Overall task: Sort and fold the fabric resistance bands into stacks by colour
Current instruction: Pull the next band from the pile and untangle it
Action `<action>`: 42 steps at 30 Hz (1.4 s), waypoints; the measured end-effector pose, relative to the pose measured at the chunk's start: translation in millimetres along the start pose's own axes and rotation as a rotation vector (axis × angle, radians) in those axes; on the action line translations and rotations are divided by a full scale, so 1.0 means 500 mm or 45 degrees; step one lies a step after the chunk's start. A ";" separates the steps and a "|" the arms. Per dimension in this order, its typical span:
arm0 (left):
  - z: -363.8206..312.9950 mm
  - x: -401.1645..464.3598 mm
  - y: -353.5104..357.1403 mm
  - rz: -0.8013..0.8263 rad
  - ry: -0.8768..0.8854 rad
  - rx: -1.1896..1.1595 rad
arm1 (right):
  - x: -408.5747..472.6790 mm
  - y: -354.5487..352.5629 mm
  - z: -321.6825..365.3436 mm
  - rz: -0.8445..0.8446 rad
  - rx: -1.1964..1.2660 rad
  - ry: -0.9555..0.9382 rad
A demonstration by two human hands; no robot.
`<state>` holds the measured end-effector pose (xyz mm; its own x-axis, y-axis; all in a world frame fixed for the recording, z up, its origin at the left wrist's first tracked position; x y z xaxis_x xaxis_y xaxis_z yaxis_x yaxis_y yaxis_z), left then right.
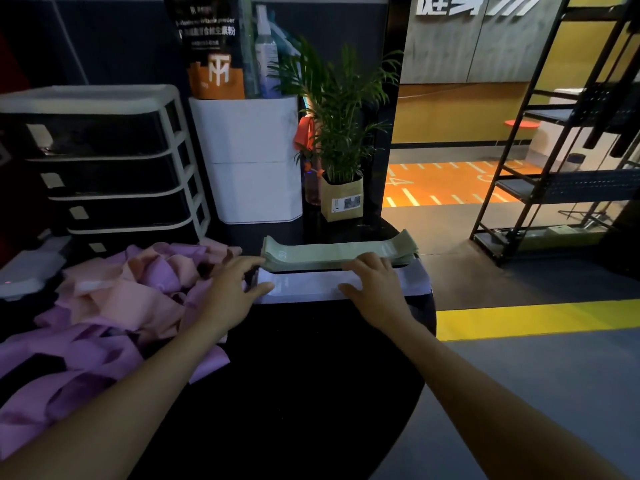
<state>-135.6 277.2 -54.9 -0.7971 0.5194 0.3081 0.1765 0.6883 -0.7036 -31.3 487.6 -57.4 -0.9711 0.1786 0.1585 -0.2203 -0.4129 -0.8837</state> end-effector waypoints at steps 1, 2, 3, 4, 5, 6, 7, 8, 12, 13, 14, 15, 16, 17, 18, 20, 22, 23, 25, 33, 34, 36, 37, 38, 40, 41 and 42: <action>0.001 -0.004 0.002 -0.008 0.009 0.004 | 0.000 0.017 0.007 0.018 0.001 -0.009; 0.005 -0.007 0.004 -0.009 0.017 0.010 | -0.003 0.027 0.010 0.013 0.002 -0.006; 0.008 -0.008 0.007 -0.006 0.026 0.010 | -0.006 0.035 0.008 -0.002 -0.005 -0.001; 0.013 -0.010 0.011 0.002 0.024 0.003 | -0.010 0.041 0.006 -0.016 -0.018 0.002; 0.016 -0.013 0.015 0.010 0.023 -0.005 | -0.014 0.046 0.003 -0.022 -0.026 0.005; 0.019 -0.015 0.018 0.013 0.017 -0.012 | -0.017 0.048 0.001 -0.033 -0.027 0.004; 0.022 -0.018 0.020 0.010 0.012 -0.019 | -0.019 0.048 -0.001 -0.049 -0.024 0.000; 0.025 -0.019 0.021 0.002 0.010 -0.023 | -0.021 0.047 -0.001 -0.060 -0.026 -0.008; 0.037 -0.023 0.024 -0.035 -0.011 -0.049 | -0.018 0.048 -0.003 -0.088 -0.073 -0.017; 0.039 -0.025 0.025 -0.042 -0.017 -0.056 | -0.018 0.049 -0.003 -0.095 -0.080 -0.016; 0.042 -0.026 0.025 -0.049 -0.022 -0.063 | -0.018 0.049 -0.002 -0.103 -0.086 -0.018; 0.044 -0.028 0.026 -0.055 -0.025 -0.069 | -0.018 0.049 -0.002 -0.112 -0.090 -0.018; 0.044 -0.029 0.028 -0.062 -0.027 -0.069 | -0.019 0.048 -0.002 -0.121 -0.093 -0.017; 0.045 -0.031 0.030 -0.066 -0.029 -0.060 | -0.019 0.048 -0.003 -0.120 -0.097 -0.014; 0.044 -0.032 0.031 -0.068 -0.030 -0.047 | -0.019 0.049 -0.003 -0.111 -0.103 -0.011; 0.042 -0.031 0.035 -0.070 -0.016 -0.012 | -0.018 0.050 -0.001 -0.094 -0.117 -0.013; 0.037 -0.031 0.037 -0.060 0.007 0.028 | -0.018 0.050 0.000 -0.093 -0.131 -0.012; 0.036 -0.031 0.039 -0.051 0.014 0.041 | -0.018 0.051 -0.001 -0.099 -0.143 -0.009; 0.036 -0.031 0.040 -0.043 0.015 0.052 | -0.020 0.051 -0.002 -0.116 -0.174 -0.004; 0.013 -0.033 0.027 -0.042 -0.001 0.068 | -0.028 0.042 0.013 -0.144 -0.198 -0.003; 0.009 -0.031 0.017 -0.059 -0.016 0.043 | -0.030 0.037 0.017 -0.155 -0.191 0.005; -0.002 -0.027 -0.007 -0.093 -0.037 -0.045 | -0.031 0.032 0.031 -0.149 -0.170 0.026; -0.011 -0.026 -0.021 -0.098 -0.036 -0.071 | -0.028 0.033 0.044 -0.131 -0.150 0.027; -0.018 -0.025 -0.034 -0.096 -0.037 -0.080 | -0.025 0.034 0.061 -0.116 -0.129 0.017; -0.021 -0.031 -0.065 -0.101 -0.048 -0.134 | -0.014 0.040 0.104 -0.086 -0.072 -0.023; -0.017 -0.037 -0.084 -0.120 -0.052 -0.168 | -0.008 0.045 0.129 -0.070 -0.039 -0.045; -0.013 -0.045 -0.104 -0.141 -0.045 -0.174 | -0.001 0.050 0.153 -0.062 -0.013 -0.066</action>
<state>-123.3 232.9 -20.9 -0.8354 0.4199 0.3546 0.1614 0.8042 -0.5720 -43.4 408.5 -46.0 -0.9627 0.1516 0.2239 -0.2667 -0.3954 -0.8789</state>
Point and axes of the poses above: each hand's wrist, its own x-axis towards the middle knuckle, its own y-axis out of the palm, z = x × y, the point moved 8 cm from there along x, towards the middle knuckle, and after that the axes turned 8 degrees about z, right-handed, at the moved point
